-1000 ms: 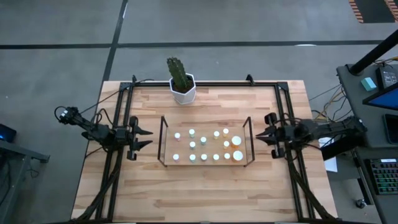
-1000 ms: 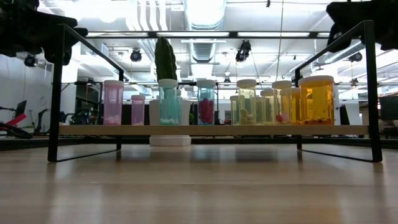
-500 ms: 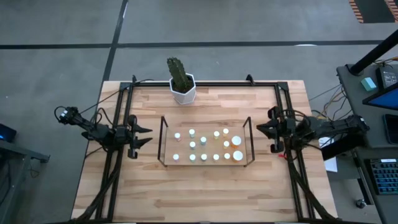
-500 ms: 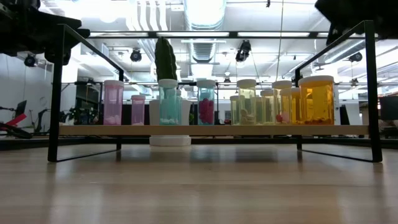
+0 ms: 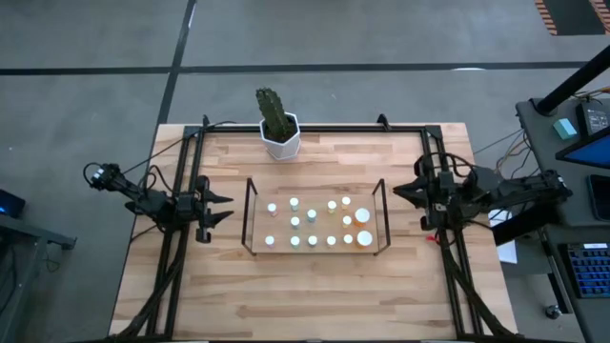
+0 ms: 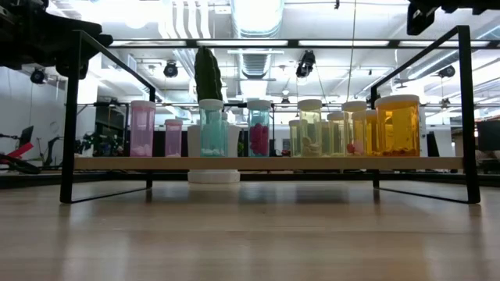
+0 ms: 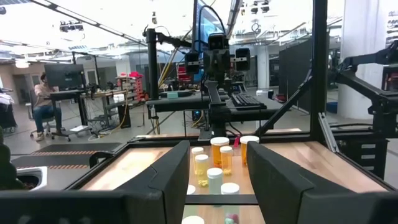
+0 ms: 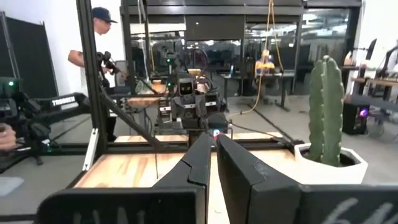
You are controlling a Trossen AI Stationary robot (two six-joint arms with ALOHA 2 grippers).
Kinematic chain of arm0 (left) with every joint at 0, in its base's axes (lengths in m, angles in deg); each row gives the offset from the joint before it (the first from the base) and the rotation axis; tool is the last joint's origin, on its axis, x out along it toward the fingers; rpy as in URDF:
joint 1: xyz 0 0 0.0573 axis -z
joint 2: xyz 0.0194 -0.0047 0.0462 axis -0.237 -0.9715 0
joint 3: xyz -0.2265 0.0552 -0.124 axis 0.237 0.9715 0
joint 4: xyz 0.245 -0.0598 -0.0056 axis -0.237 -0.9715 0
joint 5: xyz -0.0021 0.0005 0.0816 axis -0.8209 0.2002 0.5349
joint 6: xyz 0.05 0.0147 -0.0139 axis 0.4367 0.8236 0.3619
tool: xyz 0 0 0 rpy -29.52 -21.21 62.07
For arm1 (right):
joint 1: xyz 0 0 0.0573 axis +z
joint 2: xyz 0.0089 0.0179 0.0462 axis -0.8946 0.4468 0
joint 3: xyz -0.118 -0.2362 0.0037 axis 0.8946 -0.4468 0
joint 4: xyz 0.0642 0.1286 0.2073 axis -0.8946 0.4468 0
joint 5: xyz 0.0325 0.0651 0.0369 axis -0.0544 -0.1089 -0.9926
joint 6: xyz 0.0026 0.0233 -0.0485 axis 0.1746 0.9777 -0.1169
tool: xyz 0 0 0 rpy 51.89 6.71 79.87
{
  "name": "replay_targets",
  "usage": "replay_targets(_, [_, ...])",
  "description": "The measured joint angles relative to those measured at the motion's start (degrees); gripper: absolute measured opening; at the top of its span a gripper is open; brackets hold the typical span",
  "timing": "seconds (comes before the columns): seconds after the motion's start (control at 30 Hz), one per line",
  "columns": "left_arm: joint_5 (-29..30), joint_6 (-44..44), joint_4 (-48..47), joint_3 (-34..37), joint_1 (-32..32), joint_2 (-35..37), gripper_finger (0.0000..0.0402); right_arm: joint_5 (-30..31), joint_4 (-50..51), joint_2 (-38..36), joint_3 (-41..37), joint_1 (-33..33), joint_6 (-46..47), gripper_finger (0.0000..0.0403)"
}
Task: Pick and place medicine bottles onto shelf by color
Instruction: Return to Home Position
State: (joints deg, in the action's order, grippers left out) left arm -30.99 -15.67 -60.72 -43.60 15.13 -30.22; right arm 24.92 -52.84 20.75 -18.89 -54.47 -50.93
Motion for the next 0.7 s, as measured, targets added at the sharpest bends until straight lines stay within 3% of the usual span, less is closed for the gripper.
replay_targets(0.17, [0.0, 0.0, 0.0, 0.1, 0.0, 0.0, 0.0143, -2.0, 0.6, -0.1, -1.6, 0.1, -0.8, 0.0018])
replay_targets(0.47, [0.1, 2.0, 0.0, 0.1, 0.0, 0.0, 0.0143, -3.3, -23.1, -0.2, -11.8, 0.1, -7.7, 0.0018])
replay_targets(0.7, [0.3, 2.6, 0.0, 0.1, 0.0, -0.1, 0.0143, -4.2, -35.6, -0.2, -20.4, 0.1, -12.9, 0.0017])
